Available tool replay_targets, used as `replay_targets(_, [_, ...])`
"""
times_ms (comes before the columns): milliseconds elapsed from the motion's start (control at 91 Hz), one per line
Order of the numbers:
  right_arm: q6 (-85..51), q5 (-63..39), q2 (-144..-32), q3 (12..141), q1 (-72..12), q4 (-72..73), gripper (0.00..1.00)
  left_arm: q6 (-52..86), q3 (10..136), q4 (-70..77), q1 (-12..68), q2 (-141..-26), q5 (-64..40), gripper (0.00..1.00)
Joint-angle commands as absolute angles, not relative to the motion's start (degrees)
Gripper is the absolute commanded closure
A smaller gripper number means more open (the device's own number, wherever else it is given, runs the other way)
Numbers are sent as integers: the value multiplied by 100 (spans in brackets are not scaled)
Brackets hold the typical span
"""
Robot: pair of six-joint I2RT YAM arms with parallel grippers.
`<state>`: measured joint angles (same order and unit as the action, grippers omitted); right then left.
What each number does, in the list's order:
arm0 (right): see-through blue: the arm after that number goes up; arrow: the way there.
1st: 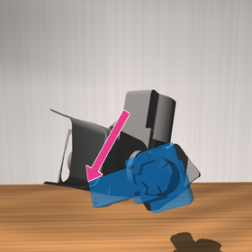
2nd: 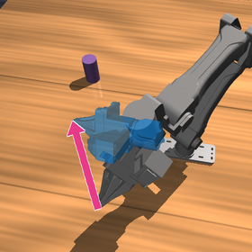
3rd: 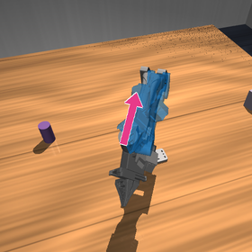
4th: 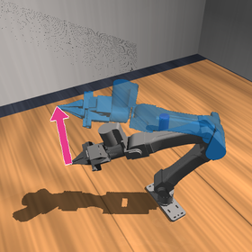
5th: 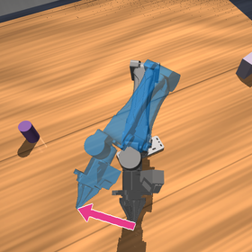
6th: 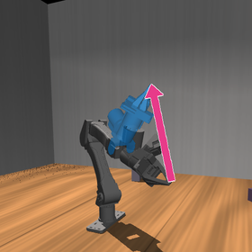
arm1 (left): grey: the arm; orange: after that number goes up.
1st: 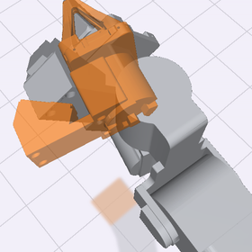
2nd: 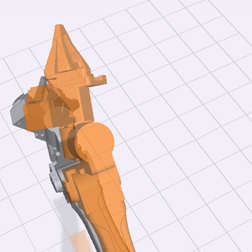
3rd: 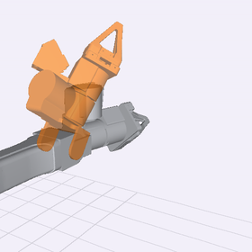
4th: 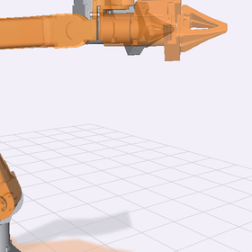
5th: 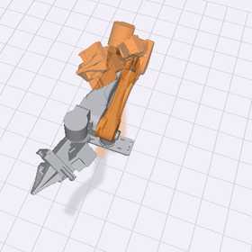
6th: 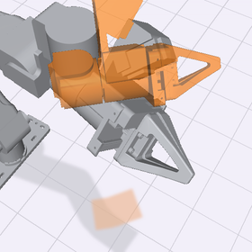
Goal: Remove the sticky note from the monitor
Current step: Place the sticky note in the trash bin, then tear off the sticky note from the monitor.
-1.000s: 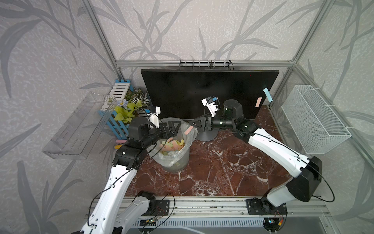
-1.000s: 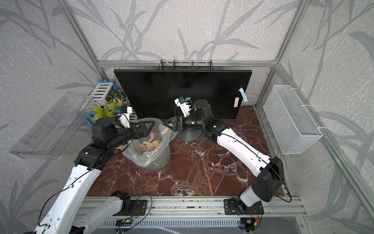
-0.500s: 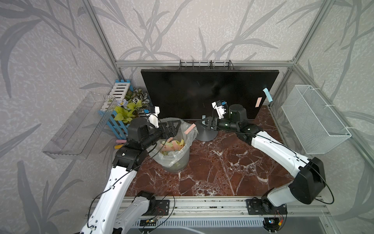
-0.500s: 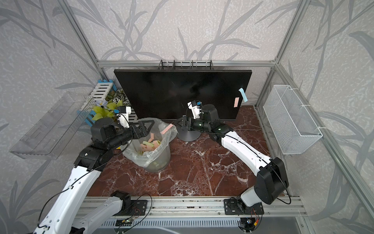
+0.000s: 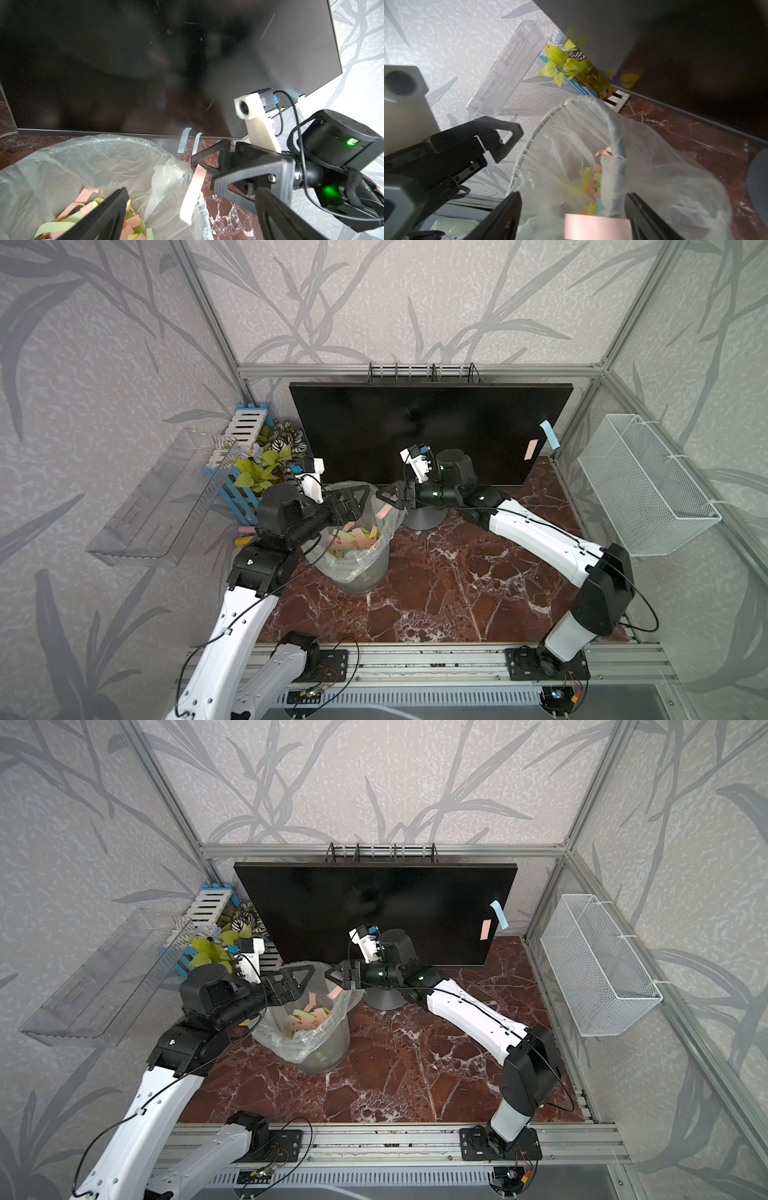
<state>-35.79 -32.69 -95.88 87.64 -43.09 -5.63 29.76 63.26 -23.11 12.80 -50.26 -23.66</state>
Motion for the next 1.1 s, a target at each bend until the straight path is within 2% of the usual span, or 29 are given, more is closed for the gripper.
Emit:
replay_targets(0, [-3313, -3252, -9641, 9127, -4551, -856, 18, 3030, 6291, -2139, 1270, -4934, -2244, 0])
replay_targets(253, [-3412, -3375, -9901, 9136, -4850, -781, 18, 3294, 6192, -2082, 1268, -4523, -1229, 0])
replay_targets(374, [-3245, -3182, -9843, 9081, -4839, -837, 18, 3400, 6171, -2024, 1258, -4425, -1106, 0])
replay_targets(583, [-3169, -2982, -9360, 8815, -4552, -791, 18, 3437, 6121, -1941, 1258, -4468, -1238, 0])
replay_targets(1088, [-3427, -2445, -7509, 6376, -3041, -171, 18, 3488, 6252, -1463, 1276, -4994, -2488, 0])
